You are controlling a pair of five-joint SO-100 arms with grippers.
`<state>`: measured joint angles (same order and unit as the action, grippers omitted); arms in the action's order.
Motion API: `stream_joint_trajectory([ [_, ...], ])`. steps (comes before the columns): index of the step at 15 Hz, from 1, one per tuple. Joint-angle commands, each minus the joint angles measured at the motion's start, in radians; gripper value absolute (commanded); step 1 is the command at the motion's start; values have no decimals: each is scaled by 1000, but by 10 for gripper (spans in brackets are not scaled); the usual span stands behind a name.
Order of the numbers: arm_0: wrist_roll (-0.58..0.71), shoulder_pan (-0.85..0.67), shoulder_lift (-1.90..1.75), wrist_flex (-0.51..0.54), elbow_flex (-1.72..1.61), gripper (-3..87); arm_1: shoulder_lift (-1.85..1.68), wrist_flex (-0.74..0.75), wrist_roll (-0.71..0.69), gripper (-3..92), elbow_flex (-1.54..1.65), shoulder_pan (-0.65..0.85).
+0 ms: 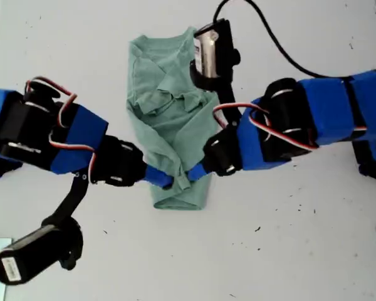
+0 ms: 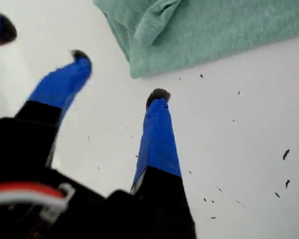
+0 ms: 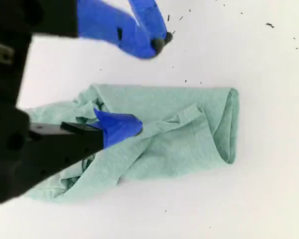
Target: Fold t shirt
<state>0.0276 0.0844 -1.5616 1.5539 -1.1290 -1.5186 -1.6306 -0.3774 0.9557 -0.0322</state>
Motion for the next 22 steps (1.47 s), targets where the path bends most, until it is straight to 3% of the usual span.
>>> stream_joint_trajectory([
  [1, 6, -38, 15, 8, 35, 338, 5, -12, -2, 307, -80, 2],
  [6, -11, -60, 253, -34, -32, 349, 245, 57, 67, 302, -77, -9],
  [11, 6, -103, 411, -296, -261, 330, 497, 247, 124, 302, -64, -29],
  [12, 18, -110, 486, -316, -249, 256, 557, 273, 133, 246, -74, -40],
  [13, 12, -95, 520, -324, -239, 127, 609, 281, 137, 184, -89, -54],
  [14, 21, -84, 532, -321, -232, -2, 629, 255, 152, 59, -100, -67],
  [15, 51, -80, 534, -311, -210, -2, 623, 224, 150, -5, -104, -81],
  [18, 71, 20, 437, -195, 48, -2, 416, 109, 94, -5, -114, -121],
  [22, 21, 179, 305, -238, 69, -2, 46, 114, 66, -5, -35, -204],
])
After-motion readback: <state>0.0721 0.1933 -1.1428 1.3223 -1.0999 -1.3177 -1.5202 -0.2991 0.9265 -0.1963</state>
